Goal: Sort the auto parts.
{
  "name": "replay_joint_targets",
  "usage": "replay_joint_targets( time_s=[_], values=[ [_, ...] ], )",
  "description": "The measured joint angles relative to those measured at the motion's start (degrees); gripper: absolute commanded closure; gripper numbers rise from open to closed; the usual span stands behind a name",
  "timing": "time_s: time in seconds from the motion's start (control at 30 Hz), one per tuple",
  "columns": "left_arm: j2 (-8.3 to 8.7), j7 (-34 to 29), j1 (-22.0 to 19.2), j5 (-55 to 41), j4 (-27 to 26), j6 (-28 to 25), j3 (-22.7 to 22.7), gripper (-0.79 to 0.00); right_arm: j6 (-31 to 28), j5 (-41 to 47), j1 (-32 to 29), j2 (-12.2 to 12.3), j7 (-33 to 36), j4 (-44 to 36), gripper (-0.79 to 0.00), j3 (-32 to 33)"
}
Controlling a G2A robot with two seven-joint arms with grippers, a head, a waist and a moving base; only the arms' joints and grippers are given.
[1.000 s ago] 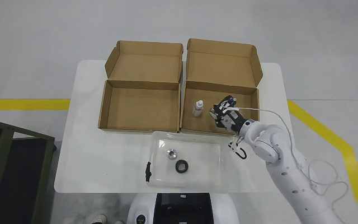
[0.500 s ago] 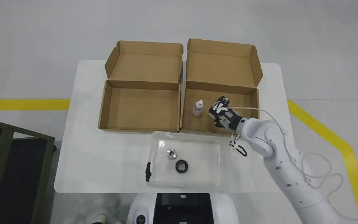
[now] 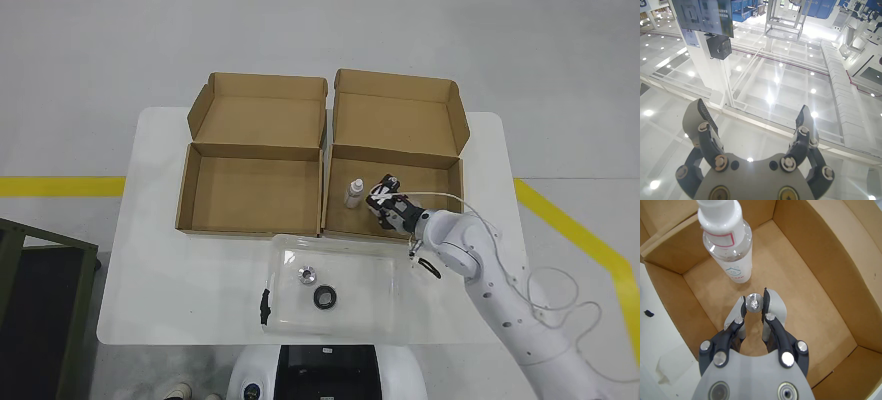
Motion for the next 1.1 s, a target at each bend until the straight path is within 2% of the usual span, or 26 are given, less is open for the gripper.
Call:
replay_joint_targets(
  time_s=[0.07, 0.13, 0.17, 0.47, 0.7, 0.9, 1.1],
  values=[
    [0.0, 0.0, 0.0, 0.0, 0.0, 0.0, 0.0, -0.785, 0.1, -0.1, 0.1, -0.1, 0.0, 0.2, -0.369, -0.2],
    [0.0, 0.0, 0.0, 0.0, 0.0, 0.0, 0.0, -0.785, 0.3, -0.1, 0.1, -0.1, 0.0, 0.3, -0.742, -0.2],
    [0.0, 0.0, 0.0, 0.0, 0.0, 0.0, 0.0, -0.785, 0.3, -0.2, 0.1, -0.1, 0.0, 0.3, -0.785, -0.2],
    [0.0, 0.0, 0.0, 0.0, 0.0, 0.0, 0.0, -0.785, 0.1, 2.7, -1.9, 0.1, -2.1, -3.7, -0.785, 2.2],
    [0.0, 0.0, 0.0, 0.0, 0.0, 0.0, 0.0, -0.785, -0.9, 6.9, -7.4, 0.9, -4.1, -11.4, -0.785, 6.3],
    [0.0, 0.0, 0.0, 0.0, 0.0, 0.0, 0.0, -0.785, -4.5, 9.2, -13.4, 1.7, -6.2, -18.3, -0.785, 9.4],
    [0.0, 0.0, 0.0, 0.0, 0.0, 0.0, 0.0, -0.785, -10.0, 7.4, -19.0, 2.5, -6.4, -26.0, -0.785, 10.6]
  ],
)
